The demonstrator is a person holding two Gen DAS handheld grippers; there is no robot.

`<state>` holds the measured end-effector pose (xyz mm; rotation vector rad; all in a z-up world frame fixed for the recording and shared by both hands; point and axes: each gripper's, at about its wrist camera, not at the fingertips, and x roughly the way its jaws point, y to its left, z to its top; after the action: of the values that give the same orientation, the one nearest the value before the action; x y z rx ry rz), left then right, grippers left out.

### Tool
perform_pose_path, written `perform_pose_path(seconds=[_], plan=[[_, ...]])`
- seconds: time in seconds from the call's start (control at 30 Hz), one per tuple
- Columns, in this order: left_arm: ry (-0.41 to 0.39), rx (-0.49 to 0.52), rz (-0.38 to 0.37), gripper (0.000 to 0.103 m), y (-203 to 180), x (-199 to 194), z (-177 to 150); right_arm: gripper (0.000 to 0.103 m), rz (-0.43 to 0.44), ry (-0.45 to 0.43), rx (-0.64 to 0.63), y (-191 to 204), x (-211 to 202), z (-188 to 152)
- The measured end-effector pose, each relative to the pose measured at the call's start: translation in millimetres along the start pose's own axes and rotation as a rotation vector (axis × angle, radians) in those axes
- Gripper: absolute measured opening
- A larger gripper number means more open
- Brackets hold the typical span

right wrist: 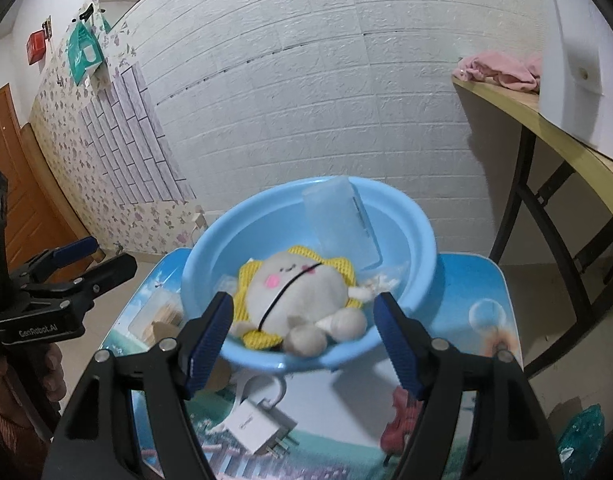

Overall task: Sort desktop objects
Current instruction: 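Move both grippers back from the basin over the table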

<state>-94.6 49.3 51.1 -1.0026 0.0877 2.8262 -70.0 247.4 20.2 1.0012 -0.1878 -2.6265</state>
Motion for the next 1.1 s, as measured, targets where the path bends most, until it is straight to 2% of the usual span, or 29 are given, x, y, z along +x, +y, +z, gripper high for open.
perform_pose_path(seconds=[0.37, 0.5, 0.73, 0.83, 1.1], plan=[[0.092, -0.008, -0.022, 0.103, 10, -3, -34, 0.073, -0.042, 0.073, 0.02, 1, -4, -33], [0.18, 0.026, -0.014, 0.103, 8, 8, -48, 0.073, -0.058, 0.1, 0.036, 0, -4, -44], [0.253, 0.023, -0.051, 0.103, 12, 14, -69, 0.073, -0.043, 0.163, 0.047, 4, 1, -59], [0.282, 0.009, -0.045, 0.103, 15, 16, -78, 0.073, -0.049, 0.184, 0.045, 5, 3, -66], [0.312, 0.025, -0.026, 0.103, 16, 21, -93, 0.073, -0.053, 0.232, 0.051, 4, 8, -84]])
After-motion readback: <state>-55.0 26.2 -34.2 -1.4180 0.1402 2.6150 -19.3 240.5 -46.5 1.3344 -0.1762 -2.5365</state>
